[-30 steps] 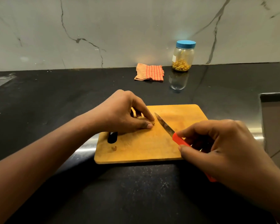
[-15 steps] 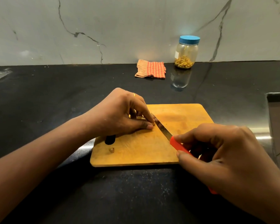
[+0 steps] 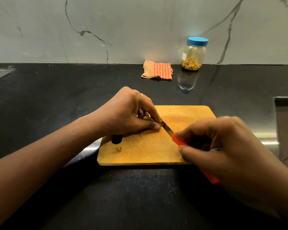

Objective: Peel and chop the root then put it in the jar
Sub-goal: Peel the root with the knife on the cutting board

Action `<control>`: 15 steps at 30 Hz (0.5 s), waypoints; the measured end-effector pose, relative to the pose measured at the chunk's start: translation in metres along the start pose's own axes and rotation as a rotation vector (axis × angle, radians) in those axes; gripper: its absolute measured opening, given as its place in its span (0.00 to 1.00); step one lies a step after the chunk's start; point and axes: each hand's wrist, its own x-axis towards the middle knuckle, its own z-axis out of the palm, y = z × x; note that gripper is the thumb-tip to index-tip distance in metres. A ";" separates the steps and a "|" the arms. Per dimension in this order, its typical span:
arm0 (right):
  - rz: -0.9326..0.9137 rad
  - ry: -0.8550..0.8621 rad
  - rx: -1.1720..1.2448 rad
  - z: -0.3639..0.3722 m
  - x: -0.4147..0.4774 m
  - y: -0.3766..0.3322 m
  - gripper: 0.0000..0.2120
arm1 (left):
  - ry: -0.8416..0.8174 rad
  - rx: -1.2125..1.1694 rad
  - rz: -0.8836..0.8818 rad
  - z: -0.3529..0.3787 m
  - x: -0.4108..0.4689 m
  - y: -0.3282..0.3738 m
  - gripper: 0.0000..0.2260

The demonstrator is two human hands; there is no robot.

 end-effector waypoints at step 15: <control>0.003 0.041 -0.110 -0.006 -0.021 0.000 0.10 | -0.085 -0.022 -0.039 -0.012 -0.008 0.003 0.10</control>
